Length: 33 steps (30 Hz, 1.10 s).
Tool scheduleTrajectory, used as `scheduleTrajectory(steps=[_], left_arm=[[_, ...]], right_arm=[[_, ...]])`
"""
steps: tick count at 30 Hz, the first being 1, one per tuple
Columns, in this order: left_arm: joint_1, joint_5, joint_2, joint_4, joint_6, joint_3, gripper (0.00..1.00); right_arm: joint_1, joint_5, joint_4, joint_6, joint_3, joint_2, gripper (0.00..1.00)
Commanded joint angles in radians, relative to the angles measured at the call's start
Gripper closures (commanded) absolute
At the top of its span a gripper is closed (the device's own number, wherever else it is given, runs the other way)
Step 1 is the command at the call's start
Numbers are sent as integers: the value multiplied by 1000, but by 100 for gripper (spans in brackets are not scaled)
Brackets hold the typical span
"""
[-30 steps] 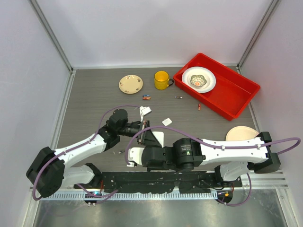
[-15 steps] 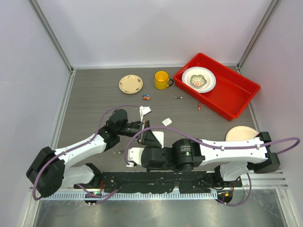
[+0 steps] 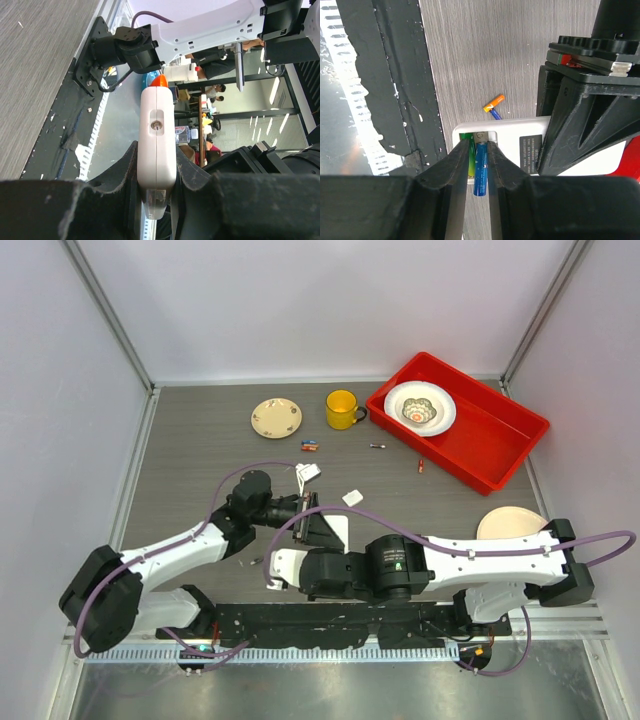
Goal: Load the batteries into the remote control
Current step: Load the battery into the remote control.
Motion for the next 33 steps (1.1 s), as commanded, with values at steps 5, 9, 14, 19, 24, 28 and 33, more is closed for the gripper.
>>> scheduleTrajectory(steps=[5,9,14,19,24,28,33], left_arm=[[-13,31,-1,156,-84,22,100],[-13,23,6,179,-92,11,100],[-13,23,14,197,-98,5,100],[-12,22,26,206,-95,1,100],[-13,11,48,244,-106,-9,100],[-12,-10,71,283,-115,-15,100],[-13,-59,106,401,-152,-41,100]], right_arm=[[-1,28,49,25,-20,-26,71],[-1,41,86,36,-11,-32,63],[-1,58,116,50,8,-33,58],[-1,87,154,62,54,-59,53],[-3,137,215,73,92,-121,49],[-3,258,389,143,-12,-233,49],[-4,521,644,317,-269,-493,44]])
